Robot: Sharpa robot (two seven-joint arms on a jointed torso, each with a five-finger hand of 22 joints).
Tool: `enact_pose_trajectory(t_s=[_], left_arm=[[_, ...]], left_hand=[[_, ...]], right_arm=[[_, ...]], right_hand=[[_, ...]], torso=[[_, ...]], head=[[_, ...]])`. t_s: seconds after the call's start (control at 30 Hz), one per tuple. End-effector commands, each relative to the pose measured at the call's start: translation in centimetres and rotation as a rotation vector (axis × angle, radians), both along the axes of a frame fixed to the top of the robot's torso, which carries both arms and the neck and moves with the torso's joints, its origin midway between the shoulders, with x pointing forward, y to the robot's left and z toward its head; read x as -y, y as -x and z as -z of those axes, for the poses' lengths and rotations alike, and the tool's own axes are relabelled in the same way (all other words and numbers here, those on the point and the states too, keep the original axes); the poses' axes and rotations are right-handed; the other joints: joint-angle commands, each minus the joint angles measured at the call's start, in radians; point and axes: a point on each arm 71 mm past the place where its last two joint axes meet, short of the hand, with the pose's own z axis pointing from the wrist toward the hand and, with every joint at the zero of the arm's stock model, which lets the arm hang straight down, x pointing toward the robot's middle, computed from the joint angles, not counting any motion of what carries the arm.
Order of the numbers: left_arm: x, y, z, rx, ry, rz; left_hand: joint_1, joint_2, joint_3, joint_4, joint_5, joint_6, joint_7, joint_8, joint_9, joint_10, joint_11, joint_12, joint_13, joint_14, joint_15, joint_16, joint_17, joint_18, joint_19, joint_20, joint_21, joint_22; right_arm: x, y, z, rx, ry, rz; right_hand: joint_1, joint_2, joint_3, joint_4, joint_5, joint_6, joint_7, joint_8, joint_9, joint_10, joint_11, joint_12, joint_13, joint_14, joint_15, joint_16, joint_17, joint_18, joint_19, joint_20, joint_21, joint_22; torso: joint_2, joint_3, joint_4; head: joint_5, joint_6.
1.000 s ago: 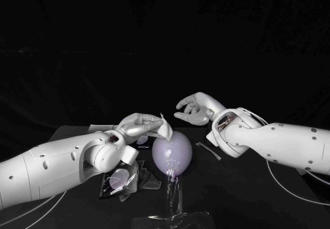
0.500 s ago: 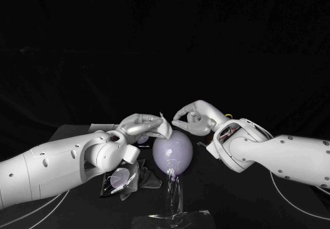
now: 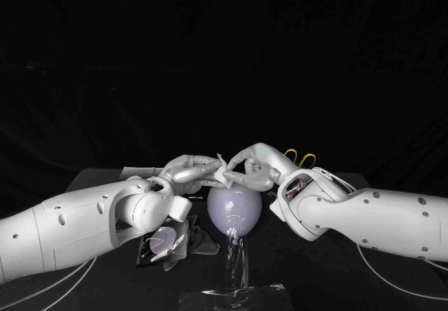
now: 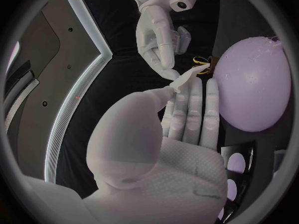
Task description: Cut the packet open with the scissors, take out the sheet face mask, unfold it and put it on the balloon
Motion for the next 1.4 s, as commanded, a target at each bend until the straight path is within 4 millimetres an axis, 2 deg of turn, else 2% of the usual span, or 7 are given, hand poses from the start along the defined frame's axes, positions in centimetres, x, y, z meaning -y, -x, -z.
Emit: enact_pose_trajectory(t_s=[0.03,0.53,0.93,1.1,1.17,1.3,1.4], left_arm=[[0.23,0.08,-0.09,-0.009,0.012,0.0],[0.34,0.16,-0.14,-0.007,0.018,0.008],[0.47,0.21,-0.16,0.0,0.009,0.009],[0.55,0.26,-0.2,0.006,0.006,0.014],[0.57,0.28,-0.2,0.007,0.005,0.015],[0.58,0.29,-0.21,0.008,0.004,0.016],[0.61,0.3,-0.22,0.009,0.005,0.018]], left_hand=[[-0.012,0.004,0.0,0.009,0.003,-0.002,0.001,0.004,0.143,0.006,0.001,-0.004,0.0,-0.002,0.001,0.005,0.002,0.007,-0.003,-0.001,0.004,0.002],[-0.023,0.023,0.002,0.032,0.003,-0.009,0.004,-0.003,0.145,-0.003,0.005,-0.008,-0.001,-0.015,0.004,0.006,0.007,0.005,-0.014,0.002,0.002,0.001],[-0.006,0.018,0.008,0.015,0.004,-0.007,0.003,-0.003,0.149,-0.002,0.003,-0.005,0.0,-0.018,0.003,0.012,0.012,0.008,-0.016,0.001,0.006,0.003],[-0.003,0.015,0.009,0.01,0.004,-0.003,0.002,-0.001,0.151,0.002,0.001,-0.003,0.001,-0.016,0.001,0.016,0.015,0.008,-0.015,0.0,0.01,0.005],[-0.002,0.014,0.008,0.009,0.004,-0.002,0.001,-0.001,0.151,0.002,0.001,-0.003,0.001,-0.015,0.001,0.017,0.016,0.008,-0.014,0.0,0.011,0.006],[-0.002,0.014,0.008,0.008,0.004,-0.001,0.001,-0.001,0.152,0.003,0.001,-0.003,0.001,-0.015,0.001,0.017,0.016,0.008,-0.014,0.0,0.011,0.006],[-0.002,0.013,0.008,0.008,0.004,-0.001,0.001,0.0,0.152,0.003,0.001,-0.003,0.001,-0.015,0.001,0.018,0.016,0.008,-0.014,0.0,0.012,0.006]], right_arm=[[-0.07,-0.12,0.08,0.018,0.03,0.026],[-0.38,-0.26,0.23,0.022,0.039,0.031],[-0.61,-0.35,0.24,0.019,0.02,0.033],[-0.6,-0.5,0.31,0.016,0.015,0.044],[-0.6,-0.55,0.32,0.016,0.014,0.047],[-0.64,-0.58,0.33,0.017,0.012,0.047],[-0.68,-0.61,0.34,0.018,0.01,0.047]], right_hand=[[-0.001,-0.007,-0.009,0.002,-0.009,-0.009,0.003,-0.005,-0.003,-0.014,0.001,-0.01,-0.005,0.069,0.004,-0.007,0.118,-0.01,-0.01,0.002,-0.012,0.142],[-0.011,-0.004,-0.028,0.005,-0.026,-0.012,0.005,-0.005,-0.007,-0.021,0.004,-0.012,-0.006,0.067,0.007,-0.009,0.116,-0.008,-0.016,0.006,-0.021,0.142],[-0.063,0.015,-0.083,0.008,-0.04,-0.008,0.002,0.003,-0.011,-0.02,0.002,-0.001,0.001,0.067,0.007,-0.005,0.122,-0.007,-0.017,0.008,-0.019,0.148],[0.02,0.065,-0.053,-0.02,-0.051,0.02,-0.012,0.023,-0.008,-0.005,-0.011,0.02,0.013,0.074,-0.004,0.011,0.144,-0.012,-0.005,0.002,0.007,0.159],[0.033,0.07,-0.046,-0.025,-0.052,0.024,-0.014,0.025,-0.008,-0.002,-0.013,0.024,0.016,0.074,-0.006,0.012,0.144,-0.012,-0.004,0.0,0.009,0.16],[0.142,0.11,0.02,-0.086,-0.053,0.064,-0.042,0.055,0.003,0.019,-0.036,0.055,0.037,0.077,-0.024,0.018,0.153,-0.018,0.011,-0.014,0.042,0.172],[0.17,0.112,0.045,-0.108,-0.052,0.074,-0.05,0.067,0.009,0.032,-0.044,0.075,0.05,0.078,-0.031,0.021,0.158,-0.021,0.017,-0.021,0.056,0.177]], torso=[[0.0,-0.0002,0.0002],[0.0,0.0008,-0.0006],[-0.001,0.0,-0.0004],[0.0,-0.0003,-0.0003],[0.0,-0.0002,-0.0002],[-0.001,0.0003,-0.0008],[-0.001,0.0005,-0.0008]], head=[[0.001,-0.001],[0.001,-0.002],[0.001,-0.003],[0.0,-0.003],[0.0,-0.003],[0.0,-0.003],[-0.001,-0.003]])
